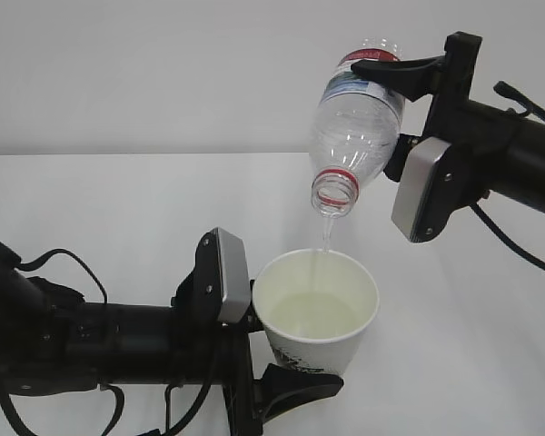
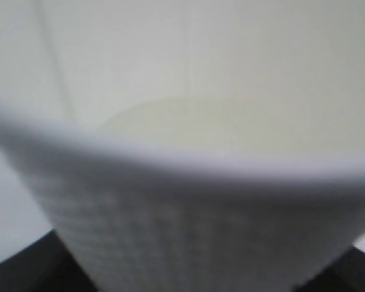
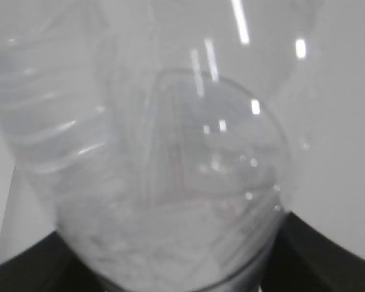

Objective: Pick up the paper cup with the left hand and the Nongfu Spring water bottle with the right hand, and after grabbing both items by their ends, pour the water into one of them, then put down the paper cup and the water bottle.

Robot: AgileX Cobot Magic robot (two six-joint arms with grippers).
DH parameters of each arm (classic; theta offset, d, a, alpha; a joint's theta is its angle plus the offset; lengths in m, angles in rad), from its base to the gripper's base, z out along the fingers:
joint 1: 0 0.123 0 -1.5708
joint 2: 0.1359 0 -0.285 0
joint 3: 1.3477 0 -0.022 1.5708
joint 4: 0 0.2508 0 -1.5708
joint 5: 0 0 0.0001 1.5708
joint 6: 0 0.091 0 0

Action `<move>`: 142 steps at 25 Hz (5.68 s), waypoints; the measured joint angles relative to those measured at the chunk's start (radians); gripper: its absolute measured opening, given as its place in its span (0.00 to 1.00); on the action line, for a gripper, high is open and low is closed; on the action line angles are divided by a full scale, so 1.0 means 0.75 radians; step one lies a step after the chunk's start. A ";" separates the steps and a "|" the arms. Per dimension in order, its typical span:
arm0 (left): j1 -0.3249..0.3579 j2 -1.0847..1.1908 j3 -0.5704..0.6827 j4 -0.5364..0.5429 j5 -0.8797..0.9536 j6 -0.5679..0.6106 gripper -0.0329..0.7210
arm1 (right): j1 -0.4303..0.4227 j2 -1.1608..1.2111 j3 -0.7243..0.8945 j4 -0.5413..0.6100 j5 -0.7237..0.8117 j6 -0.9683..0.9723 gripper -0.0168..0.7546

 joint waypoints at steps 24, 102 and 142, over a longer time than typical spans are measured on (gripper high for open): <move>0.000 0.000 0.000 -0.011 0.003 0.000 0.77 | 0.000 0.000 -0.002 0.000 -0.001 -0.006 0.64; 0.000 0.000 0.000 -0.013 0.009 0.000 0.77 | 0.000 0.000 -0.002 0.011 -0.012 -0.041 0.64; 0.000 0.000 0.000 -0.004 0.013 0.000 0.77 | 0.000 0.000 -0.002 0.034 -0.030 -0.064 0.64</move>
